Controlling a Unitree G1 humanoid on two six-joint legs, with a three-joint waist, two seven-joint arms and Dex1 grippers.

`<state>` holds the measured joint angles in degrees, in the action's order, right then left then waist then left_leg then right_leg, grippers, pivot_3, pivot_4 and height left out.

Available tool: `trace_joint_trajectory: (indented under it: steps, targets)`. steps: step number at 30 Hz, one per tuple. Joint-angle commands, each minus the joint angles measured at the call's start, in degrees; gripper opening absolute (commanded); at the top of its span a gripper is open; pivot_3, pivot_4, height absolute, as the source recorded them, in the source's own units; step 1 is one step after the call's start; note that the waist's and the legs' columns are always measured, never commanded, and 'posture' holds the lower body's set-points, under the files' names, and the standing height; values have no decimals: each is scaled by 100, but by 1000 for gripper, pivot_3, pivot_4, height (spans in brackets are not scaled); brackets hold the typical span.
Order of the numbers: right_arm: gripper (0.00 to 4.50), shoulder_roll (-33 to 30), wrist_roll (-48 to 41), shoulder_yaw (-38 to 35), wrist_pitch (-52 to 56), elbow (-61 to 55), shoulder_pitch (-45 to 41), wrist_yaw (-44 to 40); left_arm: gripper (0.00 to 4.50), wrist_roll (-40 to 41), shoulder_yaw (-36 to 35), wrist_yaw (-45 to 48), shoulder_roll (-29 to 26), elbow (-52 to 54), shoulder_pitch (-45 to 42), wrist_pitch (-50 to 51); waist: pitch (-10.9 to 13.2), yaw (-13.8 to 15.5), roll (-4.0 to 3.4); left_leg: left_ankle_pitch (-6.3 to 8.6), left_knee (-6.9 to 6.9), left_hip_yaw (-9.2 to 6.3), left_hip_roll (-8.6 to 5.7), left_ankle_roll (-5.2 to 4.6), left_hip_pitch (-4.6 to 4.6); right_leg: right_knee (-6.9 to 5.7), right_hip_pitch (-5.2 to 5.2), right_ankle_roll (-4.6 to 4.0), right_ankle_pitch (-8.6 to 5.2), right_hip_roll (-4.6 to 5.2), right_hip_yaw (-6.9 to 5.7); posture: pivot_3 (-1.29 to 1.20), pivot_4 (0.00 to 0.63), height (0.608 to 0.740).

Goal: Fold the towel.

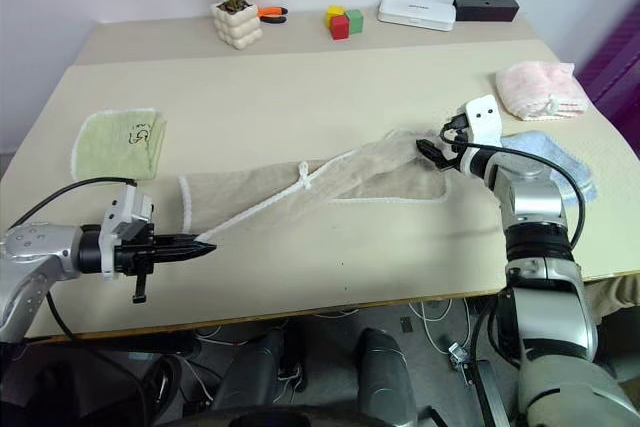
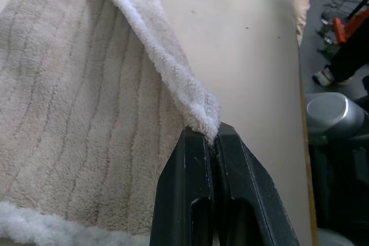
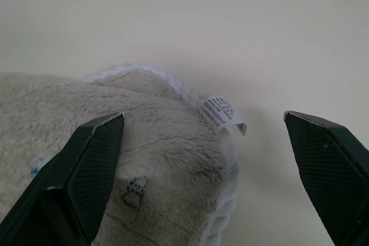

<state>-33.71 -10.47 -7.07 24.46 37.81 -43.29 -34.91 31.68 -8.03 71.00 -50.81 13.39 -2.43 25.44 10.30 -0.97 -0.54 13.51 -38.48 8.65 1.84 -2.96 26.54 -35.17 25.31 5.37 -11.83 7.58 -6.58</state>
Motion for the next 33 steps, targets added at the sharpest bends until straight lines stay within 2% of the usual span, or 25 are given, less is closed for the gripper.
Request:
trace_joint_trajectory:
  steps: [1,5,8,12,16,20,25,27,29,33]
  targets:
    - [4500,89,-246,-185,478,136,-158,-82,29,38,-76,-45,-9,172,-64,-50,0,6,0,0,4,1,-1,0,0,2,0,0,0,1,0,0,150,740]
    - [4500,123,-205,-41,739,85,-127,-233,29,8,-44,-71,-10,163,-89,-74,-4,-20,5,-5,22,15,0,6,-13,2,2,4,2,-1,8,0,150,740]
    - [3716,105,-323,85,1108,-442,109,-552,0,-63,11,-80,-9,105,-167,-139,-4,-22,5,-7,27,16,2,9,-16,1,3,5,3,-4,8,0,150,740]
    - [1813,-371,-517,407,1561,-1782,826,-1469,0,-148,52,-71,1,17,-201,-207,-4,11,4,-8,29,17,4,11,-15,1,5,5,3,-5,8,0,150,740]
    - [50,-819,-662,524,1735,-2760,1404,-1965,0,-181,78,-61,30,-41,-243,-251,-4,18,5,-6,30,16,1,11,-15,3,6,3,2,1,8,0,150,740]
    - [50,-1123,-996,443,1856,-3505,1755,-2410,0,-248,172,-49,87,-120,-329,-313,-4,24,5,-4,29,15,2,9,-15,3,8,1,1,3,8,0,150,740]
    - [50,-1246,-470,632,1056,-3290,1812,-2210,0,-288,252,-9,112,-221,-465,-372,-3,21,6,-4,29,15,2,7,-14,3,10,0,1,3,8,0,150,740]
    - [676,-1309,-806,588,1285,-3293,1855,-2653,0,-310,268,17,110,-265,-507,-393,-3,36,6,-5,29,15,1,10,-14,3,10,0,1,3,7,0,150,740]
    - [1367,-1363,-752,611,1196,-3329,1924,-2693,0,-336,275,40,107,-291,-532,-412,-3,37,6,-5,29,15,1,9,-13,4,10,0,1,4,7,0,150,740]
    - [3418,-1610,-677,536,1274,-3295,2011,-2745,0,-337,283,77,95,-318,-557,-406,-3,35,6,-6,28,15,1,9,-14,3,10,0,1,4,8,0,150,740]
